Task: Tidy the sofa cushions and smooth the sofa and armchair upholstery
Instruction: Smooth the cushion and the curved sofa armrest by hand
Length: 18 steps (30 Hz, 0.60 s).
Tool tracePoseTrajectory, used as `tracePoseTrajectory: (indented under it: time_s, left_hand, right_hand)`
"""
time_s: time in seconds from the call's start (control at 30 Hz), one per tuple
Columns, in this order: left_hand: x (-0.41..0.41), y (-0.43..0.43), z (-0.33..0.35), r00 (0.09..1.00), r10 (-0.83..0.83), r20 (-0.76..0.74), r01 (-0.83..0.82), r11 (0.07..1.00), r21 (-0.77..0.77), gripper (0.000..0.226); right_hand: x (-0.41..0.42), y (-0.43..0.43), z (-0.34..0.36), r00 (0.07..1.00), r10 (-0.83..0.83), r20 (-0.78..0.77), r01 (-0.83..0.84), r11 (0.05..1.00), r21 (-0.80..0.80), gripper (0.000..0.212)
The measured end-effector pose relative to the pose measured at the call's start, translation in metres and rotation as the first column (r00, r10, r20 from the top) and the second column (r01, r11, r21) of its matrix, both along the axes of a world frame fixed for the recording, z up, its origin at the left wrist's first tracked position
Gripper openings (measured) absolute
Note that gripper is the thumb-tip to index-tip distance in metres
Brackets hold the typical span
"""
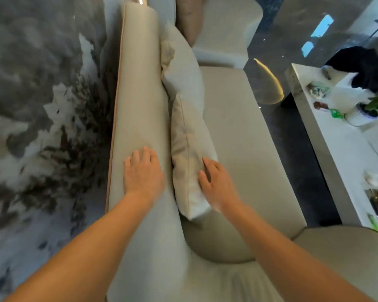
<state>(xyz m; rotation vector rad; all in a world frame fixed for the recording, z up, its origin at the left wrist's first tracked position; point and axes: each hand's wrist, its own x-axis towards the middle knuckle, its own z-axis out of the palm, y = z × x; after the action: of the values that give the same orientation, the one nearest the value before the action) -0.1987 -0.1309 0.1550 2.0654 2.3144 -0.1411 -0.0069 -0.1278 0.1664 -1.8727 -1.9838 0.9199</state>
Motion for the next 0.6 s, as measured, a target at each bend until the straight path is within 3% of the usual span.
tracePoseTrajectory:
  time_s: [0.1, 0.17, 0.23, 0.33, 0.43, 0.6]
  left_hand:
    - [0.025, -0.076, -0.005, 0.999, 0.046, 0.016, -0.047, 0.998, 0.033, 0.058]
    - [0.049, -0.139, -0.007, 0.993, 0.104, 0.05, -0.105, 0.994, 0.037, 0.06]
    - [0.065, -0.182, -0.014, 0.981, 0.162, 0.104, -0.165, 0.986, 0.025, 0.062]
    - [0.098, -0.244, -0.01, 0.962, 0.237, 0.139, -0.23, 0.971, -0.062, 0.065]
    - [0.113, -0.271, -0.015, 0.936, 0.298, 0.189, -0.294, 0.955, -0.05, 0.063]
    - [0.118, -0.284, -0.034, 0.942, 0.279, 0.189, -0.305, 0.944, 0.129, 0.068]
  right_hand:
    - [0.029, -0.088, -0.011, 0.984, 0.171, 0.042, -0.169, 0.985, -0.029, 0.054]
    - [0.055, -0.157, -0.015, 0.917, 0.378, 0.125, -0.361, 0.922, -0.137, 0.05]
    - [0.07, -0.205, -0.023, 0.864, 0.462, 0.2, -0.425, 0.883, -0.202, 0.048]
    - [0.103, -0.267, -0.016, 0.861, 0.411, 0.301, -0.409, 0.91, -0.073, 0.054]
    - [0.124, -0.295, -0.017, 0.828, 0.384, 0.409, -0.411, 0.911, -0.023, 0.063]
    - [0.136, -0.321, -0.035, 0.842, 0.195, 0.503, -0.28, 0.955, 0.099, 0.069]
